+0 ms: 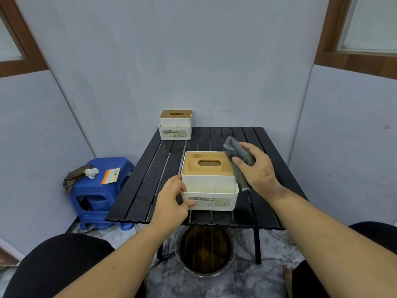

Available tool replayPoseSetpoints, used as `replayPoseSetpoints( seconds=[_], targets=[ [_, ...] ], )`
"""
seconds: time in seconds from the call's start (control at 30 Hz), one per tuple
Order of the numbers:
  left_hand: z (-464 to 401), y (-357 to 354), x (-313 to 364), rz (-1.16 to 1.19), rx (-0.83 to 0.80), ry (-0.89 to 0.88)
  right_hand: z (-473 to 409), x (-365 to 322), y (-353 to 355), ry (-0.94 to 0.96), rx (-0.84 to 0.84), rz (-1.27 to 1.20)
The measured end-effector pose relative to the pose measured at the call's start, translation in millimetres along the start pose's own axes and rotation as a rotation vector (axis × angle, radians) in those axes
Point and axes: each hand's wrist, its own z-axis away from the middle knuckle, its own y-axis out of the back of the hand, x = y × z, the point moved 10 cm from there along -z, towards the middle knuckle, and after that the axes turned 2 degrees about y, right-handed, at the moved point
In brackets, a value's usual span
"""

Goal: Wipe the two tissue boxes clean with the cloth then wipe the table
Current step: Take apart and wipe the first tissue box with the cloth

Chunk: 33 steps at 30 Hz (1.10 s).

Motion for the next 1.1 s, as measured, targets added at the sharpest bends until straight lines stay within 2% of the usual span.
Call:
replayPoseSetpoints(
  seconds=[0.13,0.2,0.37,0.53,0.63,0.77,0.87,0.97,1.03,1.1],
  targets=[
    [-4,-1,-6,0.006,0.017,0.004,9,-28,-26,0.285,-0.328,0.487],
    [-5,-2,-5,0.005,0.002,-0.019,17,-32,-39,0.357,-0.453,0.609],
    [-5,-2,-3,-0.014,0.006,-0.047,21,-32,-40,0.338,-0.518,0.738],
    [-8,0,-3,0.004,0.015,-0.018,31,-35,-60,0.373,-0.606,0.974],
    [-9,3,-4,0.028,0.020,0.010,21,-40,-42,0.348,-0.588,1.089],
    [-9,2,-3,0.036,0.012,0.008,8,-16,9,0.162,-0.443,1.083],
    [-9,0,-3,0.048,-0.004,-0.011,7,-12,32,0.117,-0.204,0.850],
    [-8,1,-4,0.063,-0.003,0.003,20,-9,7,0.159,-0.251,0.742],
    [-8,1,-5,0.076,-0.003,0.022,27,5,3,0.006,-0.237,0.619],
    [-7,0,-6,0.110,-0.013,0.051,34,20,14,-0.166,-0.114,0.433]
  ],
)
